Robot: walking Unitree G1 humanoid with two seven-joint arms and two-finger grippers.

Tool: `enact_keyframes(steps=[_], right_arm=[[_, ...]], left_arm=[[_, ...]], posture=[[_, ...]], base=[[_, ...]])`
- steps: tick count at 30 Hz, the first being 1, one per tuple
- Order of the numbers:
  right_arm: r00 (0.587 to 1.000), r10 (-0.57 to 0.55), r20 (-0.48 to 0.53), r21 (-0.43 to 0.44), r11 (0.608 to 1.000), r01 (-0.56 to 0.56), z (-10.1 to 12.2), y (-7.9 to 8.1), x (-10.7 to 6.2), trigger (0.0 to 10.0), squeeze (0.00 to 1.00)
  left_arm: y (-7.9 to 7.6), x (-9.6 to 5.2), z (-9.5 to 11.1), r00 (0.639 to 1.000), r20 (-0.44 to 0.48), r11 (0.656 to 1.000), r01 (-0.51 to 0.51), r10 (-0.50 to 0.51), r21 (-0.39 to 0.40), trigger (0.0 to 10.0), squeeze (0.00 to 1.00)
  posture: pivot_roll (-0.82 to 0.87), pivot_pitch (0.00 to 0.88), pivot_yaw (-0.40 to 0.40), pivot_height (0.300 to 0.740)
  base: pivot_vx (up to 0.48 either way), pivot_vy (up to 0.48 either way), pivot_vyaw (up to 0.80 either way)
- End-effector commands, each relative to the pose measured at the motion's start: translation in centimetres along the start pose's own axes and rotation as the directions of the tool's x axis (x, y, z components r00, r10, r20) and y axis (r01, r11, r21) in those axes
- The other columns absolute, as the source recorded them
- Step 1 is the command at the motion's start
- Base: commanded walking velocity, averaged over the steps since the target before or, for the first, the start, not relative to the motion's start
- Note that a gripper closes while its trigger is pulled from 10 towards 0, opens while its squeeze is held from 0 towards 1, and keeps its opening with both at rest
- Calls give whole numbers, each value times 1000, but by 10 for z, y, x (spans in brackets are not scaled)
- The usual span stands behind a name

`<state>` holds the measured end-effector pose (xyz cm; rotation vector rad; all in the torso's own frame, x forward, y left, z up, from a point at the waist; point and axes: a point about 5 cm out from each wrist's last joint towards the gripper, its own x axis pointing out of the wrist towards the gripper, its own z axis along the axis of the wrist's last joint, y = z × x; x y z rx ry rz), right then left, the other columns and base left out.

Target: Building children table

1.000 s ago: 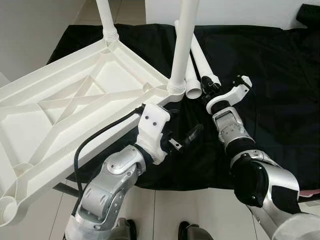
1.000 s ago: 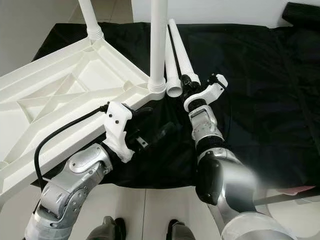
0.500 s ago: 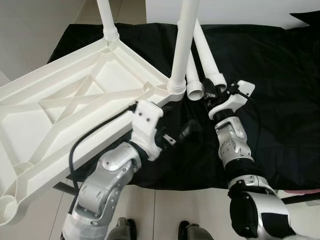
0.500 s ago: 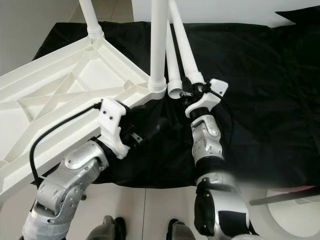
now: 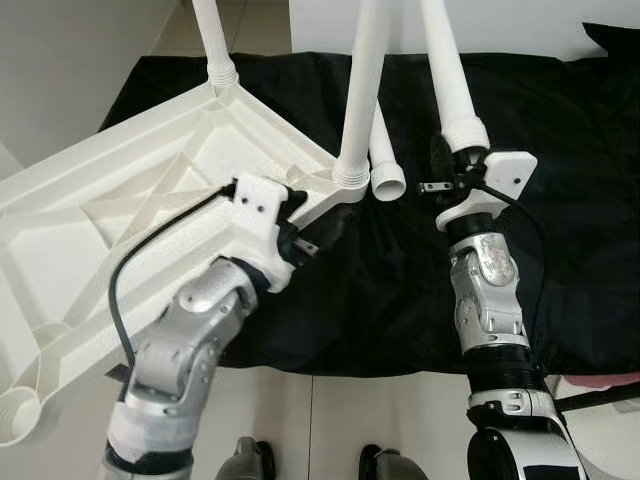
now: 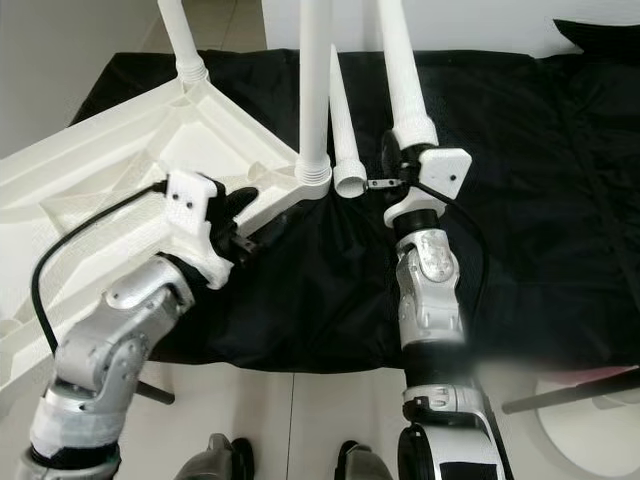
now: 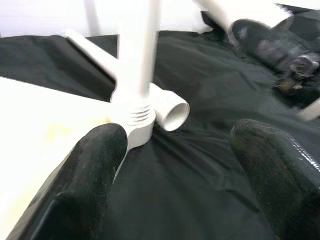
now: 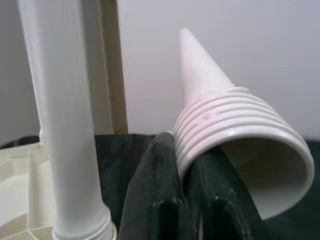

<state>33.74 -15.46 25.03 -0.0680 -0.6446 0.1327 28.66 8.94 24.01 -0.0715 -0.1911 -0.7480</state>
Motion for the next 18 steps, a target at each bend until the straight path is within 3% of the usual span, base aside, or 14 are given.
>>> enact_keyframes(steps=[1, 4, 13, 18], right_arm=[[998, 11, 59, -63, 998, -7, 13, 3, 0, 10000, 0], [994, 26, 105, -95, 995, -16, 22, 6, 1, 10000, 0], [979, 56, 197, -171, 985, -21, 43, 14, 5, 10000, 0], [941, 88, 327, -228, 974, -12, 68, 27, 8, 10000, 0]], left_arm=[[9, -2, 3, 999, -19, 998, 50, -50, -35, 10000, 0], [20, 0, 10, 998, -19, 997, 61, -62, -51, 10000, 0], [31, 3, 19, 990, 3, 989, 138, -138, -47, 10000, 0], [40, 6, 28, 980, -7, 980, 196, -197, -35, 10000, 0]], posture=[[22, 108, 86, 740], [12, 92, 90, 740], [-2, 49, 99, 740], [-12, 30, 118, 740]], base=[[0, 0, 0], [0, 0, 0], [0, 0, 0], [0, 0, 0]])
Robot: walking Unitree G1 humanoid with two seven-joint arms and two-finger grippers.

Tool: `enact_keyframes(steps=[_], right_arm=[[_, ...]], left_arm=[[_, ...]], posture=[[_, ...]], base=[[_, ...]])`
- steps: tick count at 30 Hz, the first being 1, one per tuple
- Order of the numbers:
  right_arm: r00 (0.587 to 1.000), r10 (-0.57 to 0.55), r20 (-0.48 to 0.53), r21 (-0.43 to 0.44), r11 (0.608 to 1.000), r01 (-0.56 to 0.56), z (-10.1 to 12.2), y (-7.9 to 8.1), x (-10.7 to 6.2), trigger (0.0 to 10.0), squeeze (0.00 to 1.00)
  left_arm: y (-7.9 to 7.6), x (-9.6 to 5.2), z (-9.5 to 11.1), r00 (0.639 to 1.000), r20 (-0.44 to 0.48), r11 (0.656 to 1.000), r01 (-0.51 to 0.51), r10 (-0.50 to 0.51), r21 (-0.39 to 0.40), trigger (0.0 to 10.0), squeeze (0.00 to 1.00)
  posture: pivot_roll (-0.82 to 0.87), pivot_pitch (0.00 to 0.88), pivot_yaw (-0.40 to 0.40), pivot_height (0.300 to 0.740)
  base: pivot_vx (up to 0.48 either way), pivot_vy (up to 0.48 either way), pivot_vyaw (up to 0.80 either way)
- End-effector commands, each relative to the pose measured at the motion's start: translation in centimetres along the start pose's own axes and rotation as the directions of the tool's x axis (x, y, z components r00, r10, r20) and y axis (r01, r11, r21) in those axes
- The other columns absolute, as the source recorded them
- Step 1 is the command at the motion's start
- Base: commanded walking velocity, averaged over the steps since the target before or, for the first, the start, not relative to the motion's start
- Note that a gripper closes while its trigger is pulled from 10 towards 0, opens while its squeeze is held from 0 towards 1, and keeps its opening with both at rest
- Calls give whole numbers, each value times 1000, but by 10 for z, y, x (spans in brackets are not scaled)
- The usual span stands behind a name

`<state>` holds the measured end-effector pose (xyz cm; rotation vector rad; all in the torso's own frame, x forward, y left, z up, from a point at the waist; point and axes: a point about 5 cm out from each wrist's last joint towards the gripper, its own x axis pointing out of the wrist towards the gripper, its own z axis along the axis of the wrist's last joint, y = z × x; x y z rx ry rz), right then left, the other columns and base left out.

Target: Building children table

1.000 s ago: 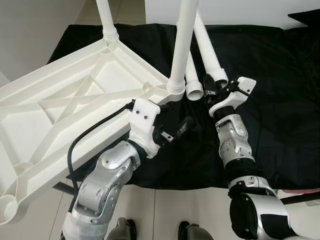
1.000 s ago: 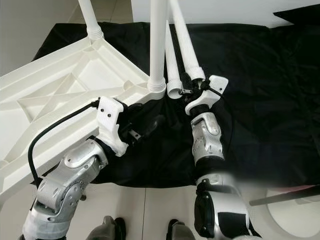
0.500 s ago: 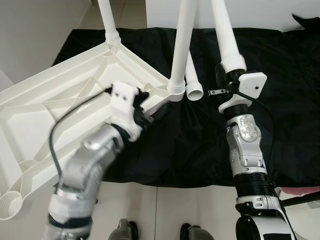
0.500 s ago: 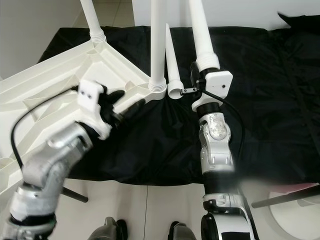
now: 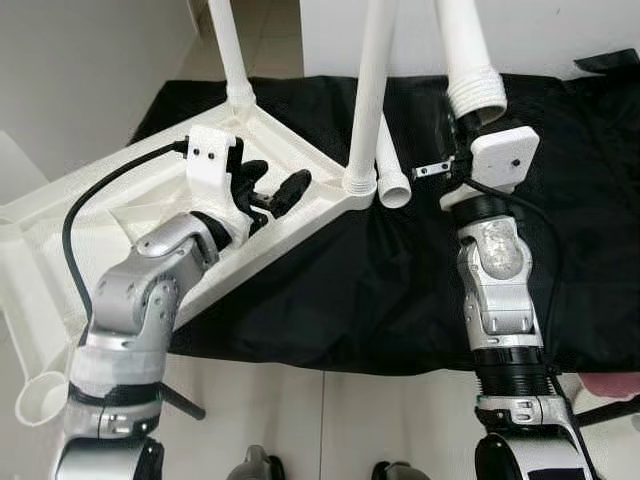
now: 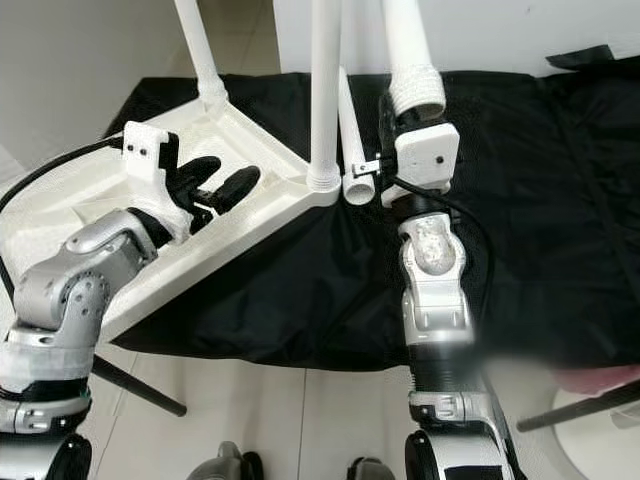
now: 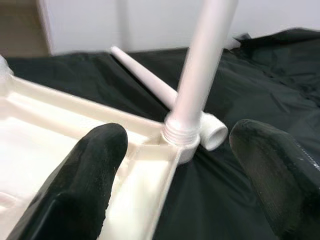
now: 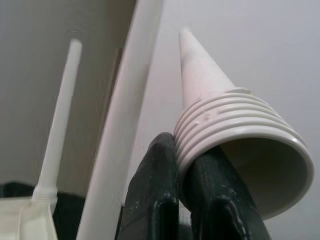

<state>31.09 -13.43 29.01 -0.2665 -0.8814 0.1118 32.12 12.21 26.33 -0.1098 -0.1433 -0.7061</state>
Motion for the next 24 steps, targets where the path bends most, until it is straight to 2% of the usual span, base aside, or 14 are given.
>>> enact_keyframes(steps=[1, 6, 9, 10, 11, 12, 13, 14, 15, 18, 21, 22, 23, 24], right_arm=[[993, 5, 116, -22, 1000, -2, 20, 4, 8, 10000, 0], [980, -5, 199, -47, 999, 15, 35, 3, 16, 10000, 0], [955, 35, 295, -92, 996, -8, 52, 8, 19, 10000, 0], [955, 35, 295, -92, 996, -8, 52, 8, 19, 10000, 0], [952, 53, 301, -107, 994, -21, 53, 10, 17, 10000, 0], [951, 64, 303, -116, 993, -30, 53, 12, 15, 10000, 0], [952, 80, 296, -117, 992, -47, 51, 13, 14, 10000, 0], [952, 80, 296, -117, 992, -47, 51, 13, 14, 10000, 0], [951, 96, 293, -130, 990, -59, 50, 15, 12, 10000, 0], [946, 148, 288, -167, 981, -103, 49, 18, 7, 10000, 0], [946, 186, 267, -183, 973, -139, 45, 18, 1, 10000, 0], [947, 198, 251, -186, 970, -154, 42, 18, -2, 10000, 0], [948, 217, 234, -192, 966, -174, 38, 18, -6, 10000, 0], [947, 229, 224, -197, 963, -186, 36, 18, -8, 10000, 0]], left_arm=[[-8, -2, 6, 970, 11, 970, 243, -243, 18, 10000, 0], [2, -1, 14, 970, 4, 969, 243, -243, 39, 10000, 0], [9, -2, 19, 970, 17, 970, 242, -242, 25, 10000, 0], [9, -2, 19, 970, 17, 970, 242, -242, 25, 10000, 0], [10, -2, 20, 969, 24, 969, 247, -247, 6, 10000, 224], [10, -2, 21, 968, 29, 968, 251, -250, -8, 10000, 224], [11, -3, 22, 967, 34, 967, 255, -254, -19, 10000, 886], [11, -3, 22, 967, 34, 967, 255, -254, -19, 10000, 886], [12, -4, 23, 962, 41, 961, 272, -270, -42, 10000, 1000], [15, -5, 27, 960, 44, 959, 279, -277, -41, 10000, 1000], [16, -6, 29, 958, 23, 958, 286, -286, 8, 10000, 1000], [15, -7, 31, 954, 14, 954, 300, -300, 20, 10000, 929], [15, -8, 33, 948, 11, 948, 318, -318, 19, 10000, 0], [14, -9, 34, 944, 11, 944, 331, -331, 14, 10000, 0]], posture=[[-12, 30, 118, 740], [-4, 23, 117, 740], [-2, 12, 112, 740], [-2, 12, 112, 740], [-2, 11, 110, 740], [-3, 9, 108, 740], [-4, 7, 106, 740], [-4, 7, 106, 740], [-4, 7, 106, 740], [-10, 12, 103, 740], [-14, 16, 97, 740], [-14, 16, 97, 740], [-16, 20, 93, 740], [-16, 20, 93, 740]], base=[[0, 0, 0], [0, 0, 0], [0, 0, 0], [0, 0, 0], [0, 0, 0], [0, 0, 0], [0, 0, 0], [0, 0, 0], [0, 0, 0], [0, 0, 0], [0, 0, 0], [0, 0, 0], [0, 0, 0], [0, 0, 0]])
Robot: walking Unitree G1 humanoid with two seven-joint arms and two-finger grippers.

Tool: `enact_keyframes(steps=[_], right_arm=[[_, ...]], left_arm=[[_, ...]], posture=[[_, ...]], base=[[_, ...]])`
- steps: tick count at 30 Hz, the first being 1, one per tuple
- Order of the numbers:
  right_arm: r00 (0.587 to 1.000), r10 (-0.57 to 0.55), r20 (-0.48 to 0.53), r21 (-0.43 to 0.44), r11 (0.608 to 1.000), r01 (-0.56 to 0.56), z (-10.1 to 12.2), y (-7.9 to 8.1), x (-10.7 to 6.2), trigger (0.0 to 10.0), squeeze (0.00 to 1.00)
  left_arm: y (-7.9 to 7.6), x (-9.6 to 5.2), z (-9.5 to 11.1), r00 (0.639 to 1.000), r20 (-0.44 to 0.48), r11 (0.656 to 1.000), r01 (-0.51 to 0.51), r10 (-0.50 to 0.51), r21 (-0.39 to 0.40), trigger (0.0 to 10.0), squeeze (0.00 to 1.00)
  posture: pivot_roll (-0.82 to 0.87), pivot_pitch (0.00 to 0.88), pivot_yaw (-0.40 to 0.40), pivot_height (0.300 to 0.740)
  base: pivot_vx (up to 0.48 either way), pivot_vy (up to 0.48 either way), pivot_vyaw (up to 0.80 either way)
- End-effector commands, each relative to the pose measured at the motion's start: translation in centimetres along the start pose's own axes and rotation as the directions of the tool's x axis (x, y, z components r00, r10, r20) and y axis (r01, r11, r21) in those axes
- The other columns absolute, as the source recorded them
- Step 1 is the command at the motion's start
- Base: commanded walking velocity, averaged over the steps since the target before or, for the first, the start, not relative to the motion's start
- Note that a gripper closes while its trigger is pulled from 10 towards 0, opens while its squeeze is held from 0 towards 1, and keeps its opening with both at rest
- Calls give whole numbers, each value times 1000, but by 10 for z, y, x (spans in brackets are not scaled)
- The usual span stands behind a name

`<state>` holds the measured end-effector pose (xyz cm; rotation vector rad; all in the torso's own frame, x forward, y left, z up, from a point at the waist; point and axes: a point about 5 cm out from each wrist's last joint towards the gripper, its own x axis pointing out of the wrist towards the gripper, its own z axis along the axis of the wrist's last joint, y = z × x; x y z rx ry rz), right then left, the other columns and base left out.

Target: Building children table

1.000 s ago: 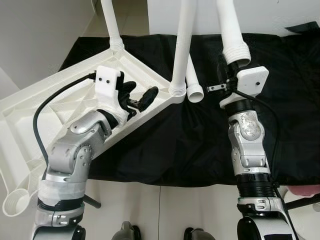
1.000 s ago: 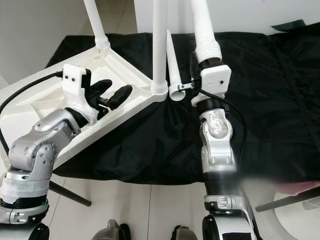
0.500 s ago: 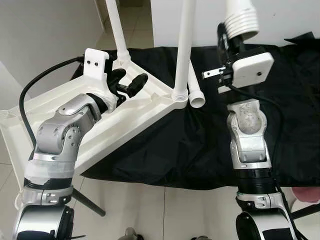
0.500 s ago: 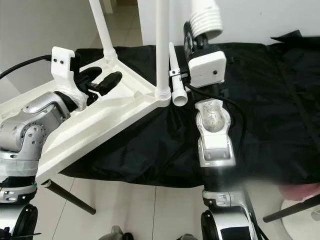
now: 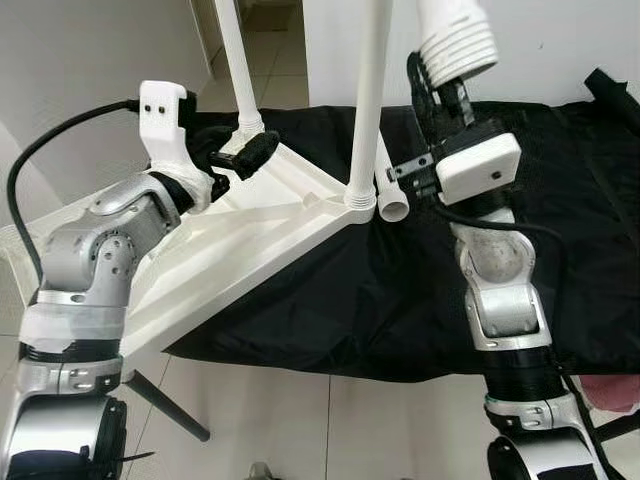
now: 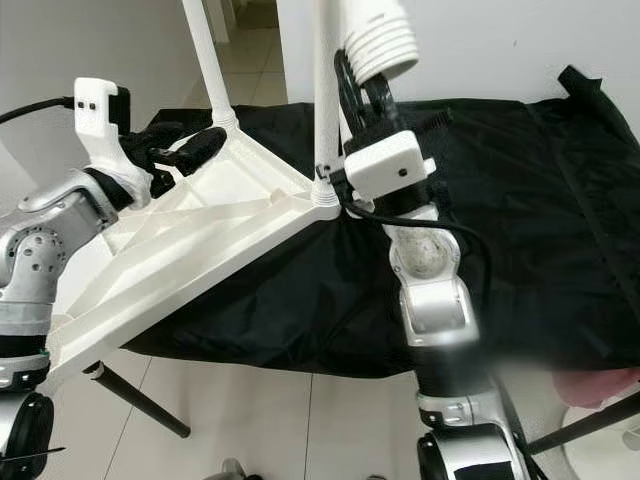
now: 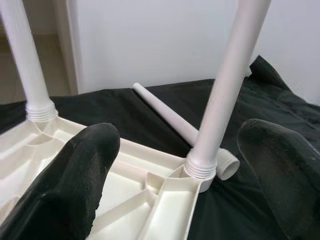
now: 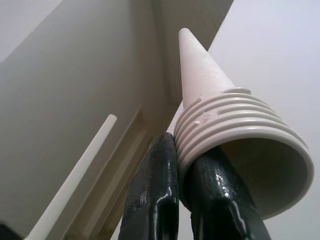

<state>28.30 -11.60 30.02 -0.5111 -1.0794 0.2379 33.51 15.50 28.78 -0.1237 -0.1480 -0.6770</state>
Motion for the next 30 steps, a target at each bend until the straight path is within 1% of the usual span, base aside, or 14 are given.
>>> enact_keyframes(steps=[1, 6, 9, 11, 13, 14, 15, 17, 18, 20, 21, 26, 28, 30], right_arm=[[999, 45, 24, 1, 999, -45, 4, 5, -5, 10000, 0], [992, 120, -49, 18, 993, -120, -8, 15, -24, 10000, 0], [991, 125, -54, 20, 992, -124, -8, 16, -25, 10000, 0], [983, 162, -82, 34, 987, -160, -13, 23, -33, 10000, 0], [977, 188, -102, 43, 982, -185, -17, 28, -39, 10000, 0], [975, 196, -107, 43, 980, -193, -18, 30, -41, 10000, 0], [975, 196, -107, 43, 980, -193, -18, 30, -41, 10000, 0], [970, 213, -116, 48, 977, -208, -20, 32, -44, 10000, 0], [970, 213, -116, 48, 977, -208, -20, 32, -44, 10000, 0], [958, 254, -132, 49, 967, -250, -25, 33, -44, 10000, 0], [957, 258, -132, 46, 966, -254, -25, 33, -43, 10000, 0], [957, 262, -127, 42, 965, -259, -25, 33, -42, 10000, 0], [952, 290, -95, 31, 957, -288, -22, 37, -39, 10000, 0], [951, 297, -86, 26, 955, -296, -21, 38, -38, 10000, 0]], left_arm=[[-20, -5, 10, 922, 17, 922, 388, -388, -13, 10000, 0], [-26, -12, 22, 874, 74, 863, 486, -481, -137, 10000, 0], [-26, -12, 23, 871, 77, 859, 491, -485, -149, 10000, 0], [-33, -13, 26, 835, 128, 802, 550, -535, -232, 10000, 0], [-38, -12, 27, 805, 168, 753, 592, -569, -286, 10000, 0], [-39, -12, 28, 797, 178, 741, 602, -576, -297, 10000, 0], [-39, -12, 28, 797, 178, 741, 602, -576, -297, 10000, 0], [-42, -11, 28, 786, 186, 724, 616, -589, -312, 10000, 0], [-42, -11, 28, 786, 186, 724, 616, -589, -312, 10000, 0], [-48, -5, 29, 769, 220, 672, 634, -601, -382, 10000, 0], [-48, -4, 30, 767, 227, 665, 636, -600, -391, 10000, 0], [-48, -2, 32, 766, 235, 656, 637, -599, -404, 10000, 0], [-48, 4, 24, 783, 209, 653, 608, -585, -451, 10000, 0], [-48, 6, 22, 788, 202, 656, 602, -582, -456, 10000, 0]], posture=[[-17, 19, 91, 740], [-13, 26, 88, 740], [-13, 26, 88, 740], [-11, 29, 83, 740], [-9, 32, 82, 740], [-9, 32, 82, 740], [-9, 32, 82, 740], [-8, 32, 82, 740], [-8, 32, 82, 740], [-9, 33, 80, 740], [-9, 33, 80, 740], [-16, 37, 88, 740], [-24, 38, 96, 740], [-24, 38, 96, 740]], base=[[0, 0, 0], [0, 0, 0], [0, 0, 0], [0, 0, 0], [0, 0, 0], [0, 0, 0], [0, 0, 0], [0, 0, 0], [0, 0, 0], [0, 0, 0], [0, 0, 0], [0, 0, 0], [0, 0, 0], [0, 0, 0]])
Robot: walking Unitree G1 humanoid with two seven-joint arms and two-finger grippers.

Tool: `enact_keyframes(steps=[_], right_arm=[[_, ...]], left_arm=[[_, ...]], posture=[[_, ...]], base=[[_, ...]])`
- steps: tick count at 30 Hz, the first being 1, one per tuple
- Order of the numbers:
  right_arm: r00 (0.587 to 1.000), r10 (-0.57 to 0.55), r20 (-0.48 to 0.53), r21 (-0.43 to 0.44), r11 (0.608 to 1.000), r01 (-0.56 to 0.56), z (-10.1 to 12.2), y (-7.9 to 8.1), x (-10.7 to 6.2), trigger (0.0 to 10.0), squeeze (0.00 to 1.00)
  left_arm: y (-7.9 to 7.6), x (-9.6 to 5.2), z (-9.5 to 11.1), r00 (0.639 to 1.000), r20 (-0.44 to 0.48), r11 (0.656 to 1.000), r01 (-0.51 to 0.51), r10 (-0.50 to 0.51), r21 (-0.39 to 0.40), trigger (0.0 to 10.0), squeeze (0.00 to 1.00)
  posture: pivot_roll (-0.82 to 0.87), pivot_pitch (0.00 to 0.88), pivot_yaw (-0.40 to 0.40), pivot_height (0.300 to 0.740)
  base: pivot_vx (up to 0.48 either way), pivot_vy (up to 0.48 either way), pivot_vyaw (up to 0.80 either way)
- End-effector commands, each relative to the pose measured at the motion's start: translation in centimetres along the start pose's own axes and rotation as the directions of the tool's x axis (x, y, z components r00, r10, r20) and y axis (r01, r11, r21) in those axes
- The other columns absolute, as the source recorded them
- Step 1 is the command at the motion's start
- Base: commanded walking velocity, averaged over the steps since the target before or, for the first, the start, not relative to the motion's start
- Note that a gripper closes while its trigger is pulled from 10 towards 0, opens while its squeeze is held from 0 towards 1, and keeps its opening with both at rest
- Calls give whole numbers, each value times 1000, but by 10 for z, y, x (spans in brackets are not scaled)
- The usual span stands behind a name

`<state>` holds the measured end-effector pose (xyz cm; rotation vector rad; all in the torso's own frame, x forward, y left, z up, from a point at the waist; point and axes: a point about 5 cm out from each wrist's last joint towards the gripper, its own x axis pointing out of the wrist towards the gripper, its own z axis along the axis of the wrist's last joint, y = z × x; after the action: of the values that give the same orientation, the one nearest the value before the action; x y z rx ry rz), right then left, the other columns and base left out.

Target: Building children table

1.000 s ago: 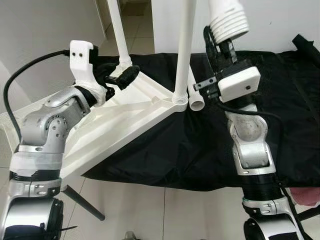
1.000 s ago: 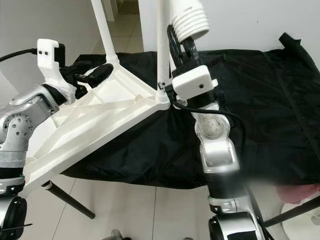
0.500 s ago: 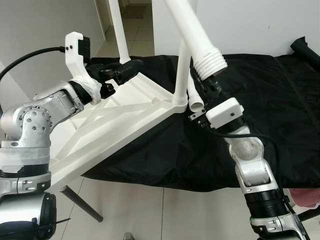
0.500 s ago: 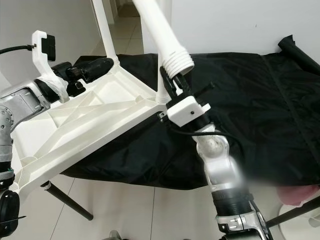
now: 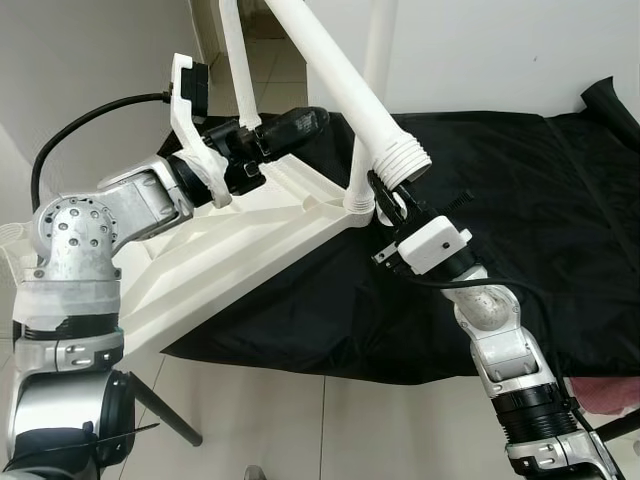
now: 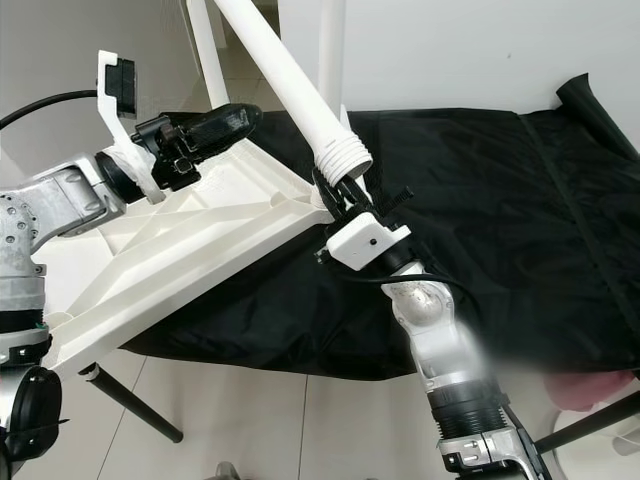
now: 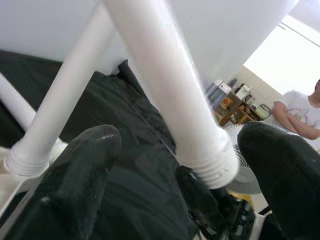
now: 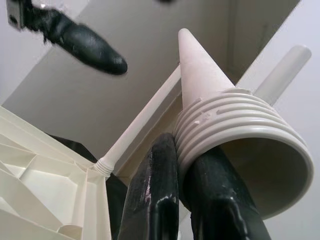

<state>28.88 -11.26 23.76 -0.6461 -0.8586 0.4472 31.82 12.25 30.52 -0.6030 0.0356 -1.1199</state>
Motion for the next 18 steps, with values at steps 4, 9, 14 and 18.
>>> enact_keyframes(steps=[4, 9, 14, 18], right_arm=[[996, 46, 82, -29, 999, -44, 12, 7, 8, 10000, 0], [992, 76, 105, -39, 997, -72, 17, 14, 9, 10000, 0], [989, 98, 111, -44, 995, -94, 18, 19, 5, 10000, 0], [986, 130, 108, -61, 990, -124, 16, 26, -4, 10000, 0]], left_arm=[[-13, 5, 0, 969, -11, 969, 246, -246, -1, 10000, 0], [-10, 8, 0, 973, -13, 973, 231, -231, -11, 10000, 0], [-10, 10, 3, 972, -6, 972, 235, -235, -18, 10000, 0], [-4, 14, 15, 976, 41, 975, 218, -216, -48, 10000, 0]], posture=[[-30, 35, 103, 740], [-35, 34, 105, 740], [-41, 28, 108, 740], [-45, 32, 112, 740]], base=[[0, 0, 0], [0, 0, 0], [0, 0, 0], [0, 0, 0]])
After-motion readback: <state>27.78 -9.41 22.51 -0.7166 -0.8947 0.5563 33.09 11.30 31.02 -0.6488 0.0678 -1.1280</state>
